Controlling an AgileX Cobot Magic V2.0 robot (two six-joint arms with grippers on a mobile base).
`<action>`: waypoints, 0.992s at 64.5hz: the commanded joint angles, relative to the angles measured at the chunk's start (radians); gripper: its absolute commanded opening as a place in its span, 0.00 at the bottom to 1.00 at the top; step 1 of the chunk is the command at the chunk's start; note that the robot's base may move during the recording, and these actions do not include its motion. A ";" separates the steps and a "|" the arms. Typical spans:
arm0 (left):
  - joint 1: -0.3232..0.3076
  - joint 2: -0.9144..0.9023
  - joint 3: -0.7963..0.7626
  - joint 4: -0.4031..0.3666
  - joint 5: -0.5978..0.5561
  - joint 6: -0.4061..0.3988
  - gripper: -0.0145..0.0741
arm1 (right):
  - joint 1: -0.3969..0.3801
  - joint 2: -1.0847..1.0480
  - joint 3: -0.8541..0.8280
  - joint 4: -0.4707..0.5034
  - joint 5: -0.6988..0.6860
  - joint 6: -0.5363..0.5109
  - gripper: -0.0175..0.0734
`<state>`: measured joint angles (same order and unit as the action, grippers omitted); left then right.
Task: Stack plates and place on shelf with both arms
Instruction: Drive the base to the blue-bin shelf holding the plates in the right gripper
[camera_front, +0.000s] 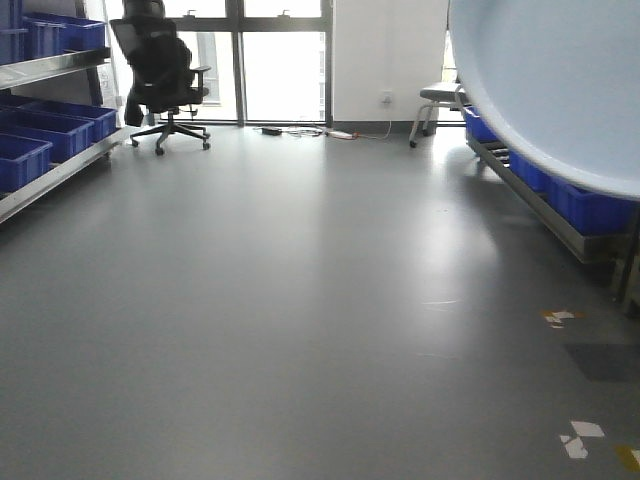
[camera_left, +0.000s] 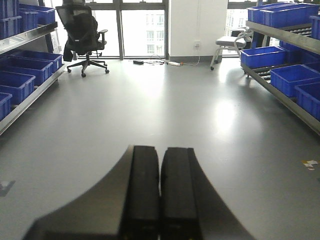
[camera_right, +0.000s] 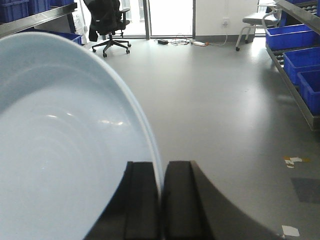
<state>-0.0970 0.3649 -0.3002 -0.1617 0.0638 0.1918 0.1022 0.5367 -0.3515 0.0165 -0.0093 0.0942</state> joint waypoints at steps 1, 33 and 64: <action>0.000 0.008 -0.028 -0.002 -0.082 -0.002 0.26 | -0.002 -0.002 -0.032 -0.004 -0.111 0.001 0.25; 0.000 0.008 -0.028 -0.002 -0.082 -0.002 0.26 | -0.002 -0.002 -0.032 -0.004 -0.111 0.001 0.25; 0.000 0.008 -0.028 -0.002 -0.082 -0.002 0.26 | -0.002 -0.002 -0.032 -0.004 -0.111 0.001 0.25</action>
<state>-0.0970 0.3649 -0.3002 -0.1617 0.0638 0.1918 0.1022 0.5367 -0.3515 0.0165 -0.0093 0.0942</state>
